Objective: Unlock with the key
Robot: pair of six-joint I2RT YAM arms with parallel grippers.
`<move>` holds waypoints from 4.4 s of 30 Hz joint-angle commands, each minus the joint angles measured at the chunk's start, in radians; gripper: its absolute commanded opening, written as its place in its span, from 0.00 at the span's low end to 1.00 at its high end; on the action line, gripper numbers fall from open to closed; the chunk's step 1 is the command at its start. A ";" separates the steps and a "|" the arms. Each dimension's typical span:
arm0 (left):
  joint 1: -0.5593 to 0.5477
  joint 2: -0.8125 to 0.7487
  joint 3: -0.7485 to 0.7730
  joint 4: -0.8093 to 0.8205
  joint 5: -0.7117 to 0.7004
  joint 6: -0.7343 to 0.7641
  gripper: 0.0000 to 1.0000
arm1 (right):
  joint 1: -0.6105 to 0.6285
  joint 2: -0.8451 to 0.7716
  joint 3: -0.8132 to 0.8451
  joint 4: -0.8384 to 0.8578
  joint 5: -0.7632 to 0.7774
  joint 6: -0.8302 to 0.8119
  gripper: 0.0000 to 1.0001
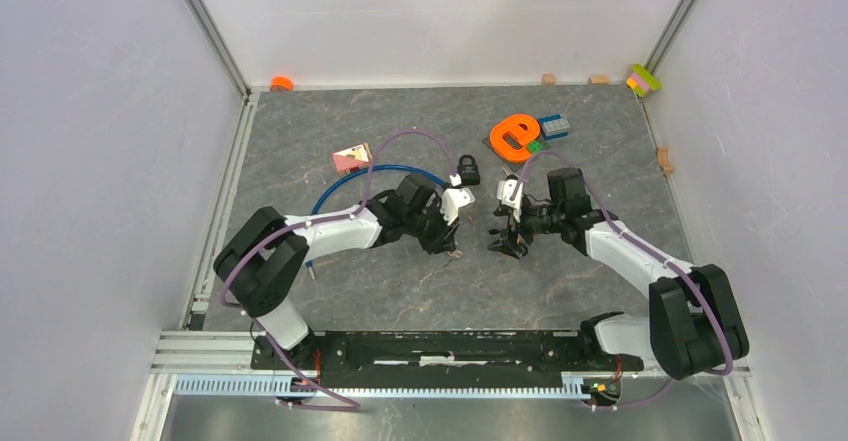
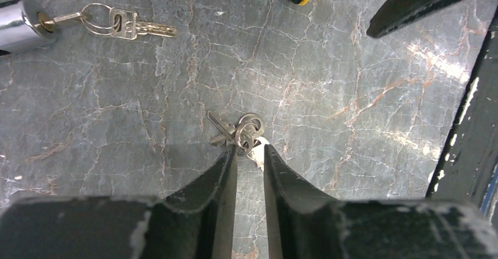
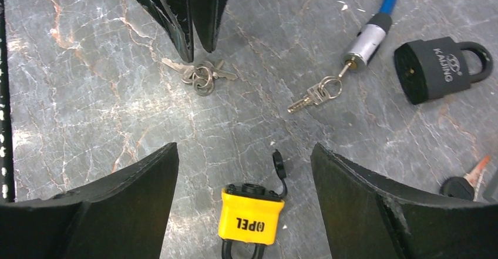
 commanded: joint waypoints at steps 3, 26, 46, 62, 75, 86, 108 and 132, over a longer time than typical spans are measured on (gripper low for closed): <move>0.004 0.042 0.044 0.017 0.073 0.075 0.36 | 0.014 0.014 0.038 0.028 -0.016 0.004 0.86; -0.002 0.152 0.107 -0.028 0.098 0.138 0.25 | 0.010 -0.039 0.011 -0.028 0.013 -0.022 0.86; 0.018 0.079 0.062 0.026 0.158 0.051 0.02 | 0.011 -0.049 0.024 -0.015 -0.009 -0.010 0.86; 0.189 -0.012 0.074 0.226 0.529 -0.338 0.02 | 0.119 -0.070 0.065 0.096 -0.071 -0.050 0.75; 0.191 -0.082 0.038 0.314 0.560 -0.429 0.02 | 0.172 -0.012 0.064 0.195 -0.122 0.018 0.45; 0.191 -0.126 -0.020 0.423 0.559 -0.496 0.02 | 0.171 0.034 0.032 0.298 -0.155 0.138 0.41; 0.191 -0.138 -0.061 0.509 0.544 -0.532 0.02 | 0.170 0.052 0.021 0.305 -0.197 0.153 0.19; 0.197 -0.138 -0.071 0.504 0.560 -0.522 0.02 | 0.149 0.038 0.044 0.226 -0.178 0.086 0.08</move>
